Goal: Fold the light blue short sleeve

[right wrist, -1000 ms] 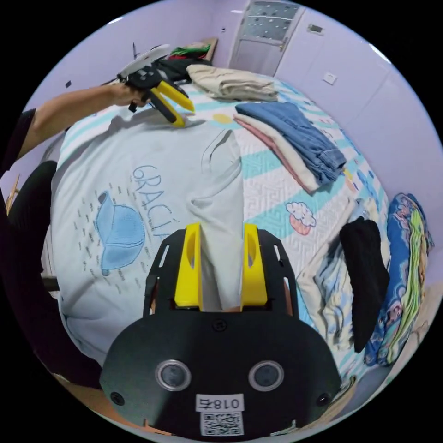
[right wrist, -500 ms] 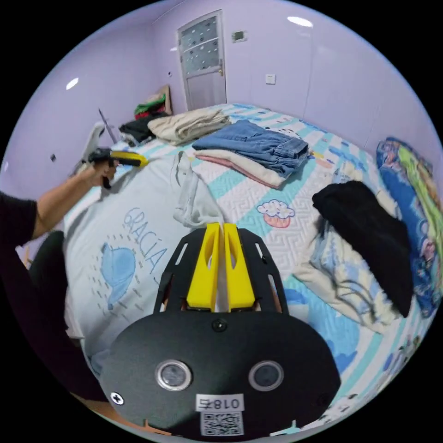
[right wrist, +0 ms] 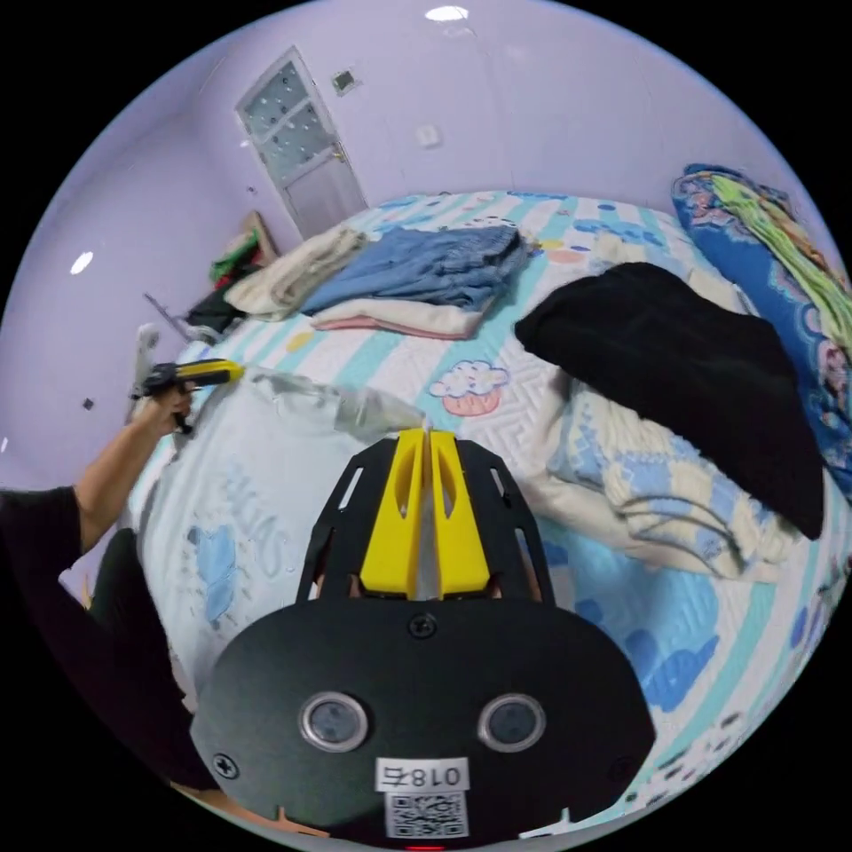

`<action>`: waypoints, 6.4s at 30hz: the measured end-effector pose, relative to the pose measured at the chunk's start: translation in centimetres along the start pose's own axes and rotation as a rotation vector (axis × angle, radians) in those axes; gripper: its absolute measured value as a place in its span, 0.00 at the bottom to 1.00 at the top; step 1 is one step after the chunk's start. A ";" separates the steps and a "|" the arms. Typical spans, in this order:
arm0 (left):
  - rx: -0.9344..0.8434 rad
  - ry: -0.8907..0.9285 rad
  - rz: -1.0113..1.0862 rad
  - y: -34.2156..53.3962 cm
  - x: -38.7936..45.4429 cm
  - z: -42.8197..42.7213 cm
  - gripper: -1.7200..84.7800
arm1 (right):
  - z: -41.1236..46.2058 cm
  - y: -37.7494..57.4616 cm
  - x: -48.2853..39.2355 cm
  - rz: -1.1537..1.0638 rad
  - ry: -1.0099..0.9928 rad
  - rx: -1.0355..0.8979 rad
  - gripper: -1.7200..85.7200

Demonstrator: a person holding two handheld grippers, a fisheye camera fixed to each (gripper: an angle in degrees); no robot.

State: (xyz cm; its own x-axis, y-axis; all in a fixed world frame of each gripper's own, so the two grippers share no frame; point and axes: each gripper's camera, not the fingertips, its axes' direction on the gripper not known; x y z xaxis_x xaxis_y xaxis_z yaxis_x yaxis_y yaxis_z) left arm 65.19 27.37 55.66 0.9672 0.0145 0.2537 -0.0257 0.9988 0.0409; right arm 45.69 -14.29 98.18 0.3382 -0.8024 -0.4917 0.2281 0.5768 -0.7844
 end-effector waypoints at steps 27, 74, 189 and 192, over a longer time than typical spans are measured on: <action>0.156 -0.406 0.073 5.5 7.3 -8.1 0.01 | -0.1 0.4 -18.7 -0.301 0.592 0.141 0.01; -0.209 0.141 -0.474 45.7 7.7 -27.0 0.17 | -3.7 41.5 -39.1 -0.184 0.282 -0.190 0.14; 0.425 0.806 -1.001 10.0 2.0 -5.4 0.01 | -7.3 49.9 -35.1 -0.283 -0.237 -0.063 0.05; 0.399 0.835 -1.039 11.6 1.2 -3.6 0.04 | -5.8 48.1 -35.5 -0.346 -0.314 -0.165 0.10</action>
State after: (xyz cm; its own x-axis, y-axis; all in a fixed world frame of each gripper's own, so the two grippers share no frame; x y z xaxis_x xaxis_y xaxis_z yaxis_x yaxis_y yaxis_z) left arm 66.97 39.09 52.99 0.4466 -0.5537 -0.7028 0.8571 0.4902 0.1585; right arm 39.37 41.09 75.74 0.5331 -0.8428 -0.0745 0.2361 0.2327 -0.9435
